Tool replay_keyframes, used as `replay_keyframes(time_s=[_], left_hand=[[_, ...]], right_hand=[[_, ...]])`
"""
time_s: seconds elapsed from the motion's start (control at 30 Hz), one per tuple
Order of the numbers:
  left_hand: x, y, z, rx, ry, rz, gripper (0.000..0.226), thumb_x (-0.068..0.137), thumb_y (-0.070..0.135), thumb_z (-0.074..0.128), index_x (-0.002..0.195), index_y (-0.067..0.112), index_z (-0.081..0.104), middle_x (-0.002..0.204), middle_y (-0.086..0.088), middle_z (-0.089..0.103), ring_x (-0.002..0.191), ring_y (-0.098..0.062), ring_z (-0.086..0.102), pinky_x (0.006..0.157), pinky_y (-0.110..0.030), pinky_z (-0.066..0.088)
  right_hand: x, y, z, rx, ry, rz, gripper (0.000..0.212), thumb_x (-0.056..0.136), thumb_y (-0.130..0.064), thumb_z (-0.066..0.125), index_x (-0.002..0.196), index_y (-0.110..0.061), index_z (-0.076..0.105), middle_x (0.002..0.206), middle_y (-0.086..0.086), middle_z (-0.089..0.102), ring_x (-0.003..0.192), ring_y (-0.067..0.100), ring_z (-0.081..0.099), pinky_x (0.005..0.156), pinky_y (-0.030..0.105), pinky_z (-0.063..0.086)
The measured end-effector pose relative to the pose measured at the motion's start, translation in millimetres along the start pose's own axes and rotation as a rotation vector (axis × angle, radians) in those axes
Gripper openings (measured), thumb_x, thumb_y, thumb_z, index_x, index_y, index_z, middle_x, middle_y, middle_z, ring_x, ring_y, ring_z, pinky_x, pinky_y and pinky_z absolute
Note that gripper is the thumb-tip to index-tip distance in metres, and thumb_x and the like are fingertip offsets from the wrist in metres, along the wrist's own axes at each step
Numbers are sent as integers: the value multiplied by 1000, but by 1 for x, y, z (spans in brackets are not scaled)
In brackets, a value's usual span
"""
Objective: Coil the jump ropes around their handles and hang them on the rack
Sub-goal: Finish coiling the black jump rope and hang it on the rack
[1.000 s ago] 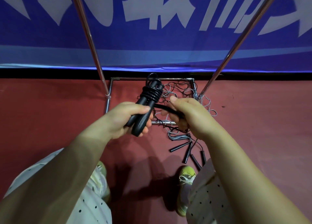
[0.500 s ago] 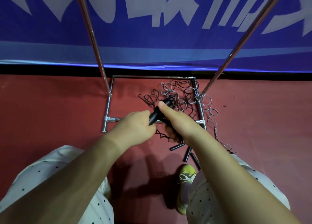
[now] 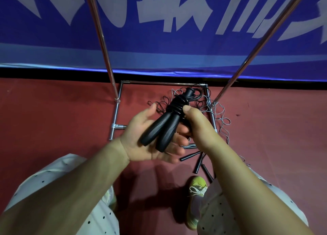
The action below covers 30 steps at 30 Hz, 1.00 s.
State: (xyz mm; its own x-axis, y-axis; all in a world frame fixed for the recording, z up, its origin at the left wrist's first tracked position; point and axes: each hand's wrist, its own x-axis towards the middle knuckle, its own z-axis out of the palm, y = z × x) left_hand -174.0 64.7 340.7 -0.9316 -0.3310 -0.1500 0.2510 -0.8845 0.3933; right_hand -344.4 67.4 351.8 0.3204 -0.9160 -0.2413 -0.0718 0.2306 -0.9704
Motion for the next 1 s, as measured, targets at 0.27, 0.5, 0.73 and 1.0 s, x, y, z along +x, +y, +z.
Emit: replay_keyframes(time_s=[0.27,0.5,0.73,1.0], left_hand=[[4,4,18,241,359,-11,47,77,57,50,86,12,59,59,2,47,40,-8,41,34,-16,34],[5,4,19,571,616,85,35,87,44,46,87,10,55,61,-1,49,43,-13,44,37,-17,32],[12,2,17,731,828,135,34,99,36,40,86,10,57,59,-1,54,43,-15,47,38,-19,32],[10,8,7,1468,1095,49,31,88,44,59,67,23,50,62,8,51,57,-9,48,57,-30,35]], right_hand=[[-7,-10,-9,-68,-64,-25,43,100,-35,34,68,-9,46,41,-11,43,38,0,30,42,9,23],[1,-3,-8,-387,72,12,49,100,-46,35,68,-11,48,44,-13,30,43,4,23,44,16,21],[4,1,2,-644,357,57,60,97,-50,41,50,-16,30,38,-6,29,47,16,30,52,33,25],[2,3,1,-348,153,235,59,94,-62,35,65,-14,53,48,-6,39,39,8,31,49,26,25]])
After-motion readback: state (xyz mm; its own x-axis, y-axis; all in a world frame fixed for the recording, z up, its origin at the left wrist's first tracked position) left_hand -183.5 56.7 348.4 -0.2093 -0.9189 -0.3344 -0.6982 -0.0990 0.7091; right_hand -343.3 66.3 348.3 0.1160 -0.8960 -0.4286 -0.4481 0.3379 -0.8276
